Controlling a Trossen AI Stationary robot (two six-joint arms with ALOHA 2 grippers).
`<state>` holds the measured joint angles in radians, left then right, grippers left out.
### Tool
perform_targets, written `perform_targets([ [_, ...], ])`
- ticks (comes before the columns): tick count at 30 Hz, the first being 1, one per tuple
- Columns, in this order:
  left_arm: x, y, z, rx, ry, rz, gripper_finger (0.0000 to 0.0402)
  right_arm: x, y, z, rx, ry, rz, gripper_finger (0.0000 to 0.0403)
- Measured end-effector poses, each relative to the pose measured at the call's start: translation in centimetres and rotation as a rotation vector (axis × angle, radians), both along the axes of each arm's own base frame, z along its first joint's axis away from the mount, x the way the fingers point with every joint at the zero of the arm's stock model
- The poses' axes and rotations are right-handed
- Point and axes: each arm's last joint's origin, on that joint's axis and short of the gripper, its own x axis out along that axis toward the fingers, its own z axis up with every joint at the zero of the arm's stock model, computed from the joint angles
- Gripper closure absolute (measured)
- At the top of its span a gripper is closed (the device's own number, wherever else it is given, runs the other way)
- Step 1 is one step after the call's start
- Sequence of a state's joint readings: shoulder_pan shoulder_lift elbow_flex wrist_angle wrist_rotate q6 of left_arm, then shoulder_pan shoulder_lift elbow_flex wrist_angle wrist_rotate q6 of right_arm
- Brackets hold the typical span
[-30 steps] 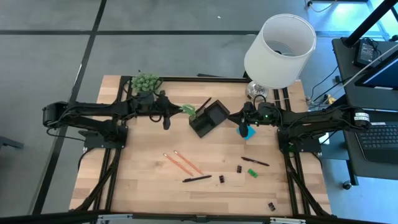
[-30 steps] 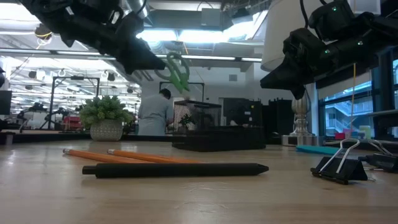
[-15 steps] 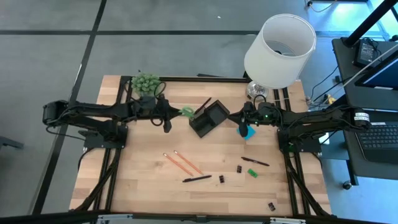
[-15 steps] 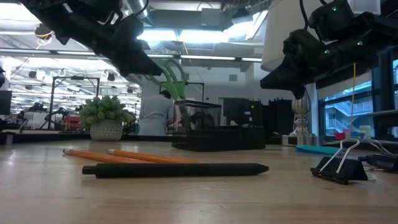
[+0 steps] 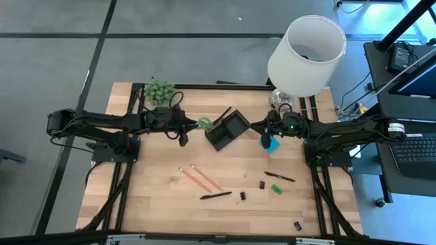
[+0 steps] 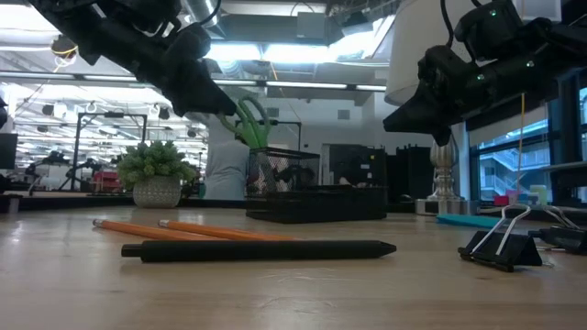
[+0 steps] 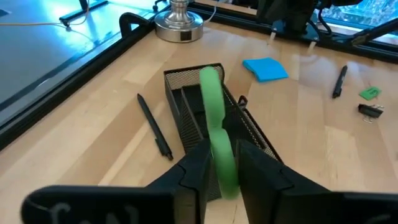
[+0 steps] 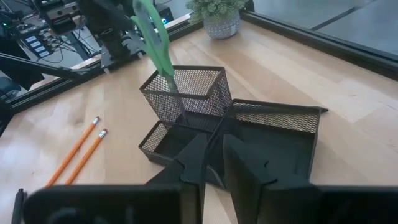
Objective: Pick and place office supplies into organizer
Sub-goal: Put the green scissors into the black organizer, then adjust the black organizer
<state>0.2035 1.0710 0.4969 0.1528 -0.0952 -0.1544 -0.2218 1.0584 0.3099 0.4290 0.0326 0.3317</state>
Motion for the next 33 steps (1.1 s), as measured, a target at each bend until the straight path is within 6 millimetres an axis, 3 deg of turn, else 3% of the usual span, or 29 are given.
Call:
perform_targets([
  [13, -0.3, -0.1, 0.6, 0.02, -0.025, -0.008, 0.0278, 0.0, 0.0, 0.0, 0.006, -0.002, -0.003, 0.0345],
  [16, -0.9, -0.1, 1.8, 0.067, -0.069, -0.012, 0.0275, 0.0, -0.2, 0.0, 0.007, -0.002, -0.012, 0.0345],
  [20, -1.9, -0.3, 4.8, 0.122, -0.2, -0.005, 0.0274, -0.1, -0.5, 0.1, -0.004, -0.011, -0.023, 0.0345],
  [24, -2.4, -0.7, 6.4, 0.061, -0.312, -0.012, 0.0275, 0.1, -1.4, 0.7, 0.004, 0.004, -0.064, 0.0345],
  [33, 0.0, -2.8, 4.5, 0.062, -0.228, -0.161, 0.0283, 3.5, -4.4, 2.3, -0.07, 0.204, -0.081, 0.0345],
])
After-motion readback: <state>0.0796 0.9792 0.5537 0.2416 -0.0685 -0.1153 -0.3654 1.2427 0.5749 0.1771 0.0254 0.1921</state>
